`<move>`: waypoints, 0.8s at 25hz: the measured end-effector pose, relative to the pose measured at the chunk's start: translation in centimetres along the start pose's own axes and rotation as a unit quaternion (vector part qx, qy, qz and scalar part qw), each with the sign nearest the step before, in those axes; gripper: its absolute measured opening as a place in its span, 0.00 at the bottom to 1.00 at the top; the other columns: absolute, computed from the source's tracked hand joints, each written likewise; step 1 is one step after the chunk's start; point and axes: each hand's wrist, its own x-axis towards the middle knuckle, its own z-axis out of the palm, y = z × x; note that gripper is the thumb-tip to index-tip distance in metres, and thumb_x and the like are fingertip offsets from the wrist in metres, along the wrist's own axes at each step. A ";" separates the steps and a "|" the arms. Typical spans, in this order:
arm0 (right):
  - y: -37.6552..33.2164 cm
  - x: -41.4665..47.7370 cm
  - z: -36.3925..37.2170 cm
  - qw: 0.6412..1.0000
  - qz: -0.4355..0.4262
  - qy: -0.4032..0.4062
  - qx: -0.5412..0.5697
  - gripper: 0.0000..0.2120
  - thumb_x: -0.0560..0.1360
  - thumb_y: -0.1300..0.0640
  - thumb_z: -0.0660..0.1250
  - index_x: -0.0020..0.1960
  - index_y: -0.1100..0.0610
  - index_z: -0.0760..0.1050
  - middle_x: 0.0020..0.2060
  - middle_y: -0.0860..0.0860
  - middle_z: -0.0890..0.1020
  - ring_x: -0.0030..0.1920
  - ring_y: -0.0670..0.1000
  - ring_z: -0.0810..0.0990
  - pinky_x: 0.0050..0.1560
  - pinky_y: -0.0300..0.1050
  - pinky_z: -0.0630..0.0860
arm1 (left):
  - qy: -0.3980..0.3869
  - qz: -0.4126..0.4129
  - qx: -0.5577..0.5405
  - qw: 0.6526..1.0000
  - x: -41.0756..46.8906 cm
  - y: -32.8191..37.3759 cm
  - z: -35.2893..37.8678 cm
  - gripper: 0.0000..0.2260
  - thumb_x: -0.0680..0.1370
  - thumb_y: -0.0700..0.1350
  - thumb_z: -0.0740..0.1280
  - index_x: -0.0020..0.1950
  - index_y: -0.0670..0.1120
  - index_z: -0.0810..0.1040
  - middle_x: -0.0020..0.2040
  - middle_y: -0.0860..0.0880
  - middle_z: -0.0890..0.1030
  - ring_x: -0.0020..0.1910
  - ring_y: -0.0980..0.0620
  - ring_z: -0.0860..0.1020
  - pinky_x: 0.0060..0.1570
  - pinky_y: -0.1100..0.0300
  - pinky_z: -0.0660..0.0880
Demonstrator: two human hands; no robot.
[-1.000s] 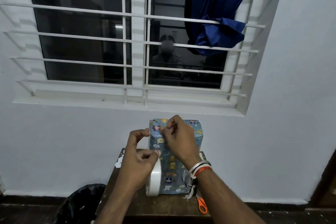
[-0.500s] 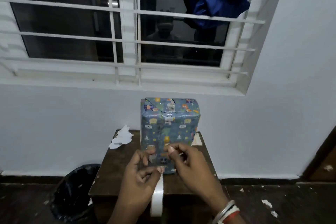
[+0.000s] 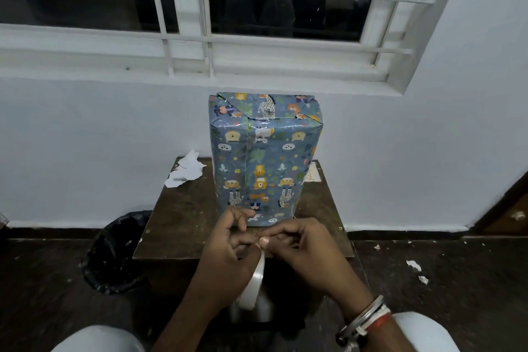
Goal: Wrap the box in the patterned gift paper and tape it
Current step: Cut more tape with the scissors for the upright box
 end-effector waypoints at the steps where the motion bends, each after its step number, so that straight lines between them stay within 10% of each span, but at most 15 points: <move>1: 0.1 -0.1 -0.1 0.999 -0.010 0.008 -0.031 0.03 0.76 0.58 0.76 0.48 0.53 0.88 0.42 0.44 0.88 0.43 0.44 0.87 0.51 0.46 0.84 | -0.011 0.002 0.013 1.000 0.0 -0.2 0.0 0.19 0.76 0.29 0.70 0.46 0.54 0.69 0.57 0.53 0.78 0.47 0.48 0.86 0.48 0.58 0.82; 9: 0.9 -0.5 0.1 0.975 -0.092 0.093 -0.180 0.04 0.77 0.57 0.73 0.46 0.48 0.83 0.39 0.40 0.84 0.43 0.41 0.83 0.43 0.38 0.78 | -0.088 -0.025 -0.031 0.995 0.1 -0.4 1.0 0.19 0.70 0.42 0.75 0.50 0.44 0.65 0.47 0.47 0.79 0.52 0.50 0.83 0.51 0.51 0.77; 20: 1.5 -0.6 0.5 0.963 -0.116 0.131 -0.203 0.04 0.80 0.60 0.68 0.48 0.51 0.78 0.42 0.43 0.80 0.44 0.41 0.77 0.42 0.29 0.69 | -0.057 -0.090 -0.013 0.994 0.1 0.2 1.5 0.13 0.78 0.33 0.70 0.53 0.40 0.67 0.46 0.48 0.83 0.49 0.49 0.83 0.49 0.56 0.78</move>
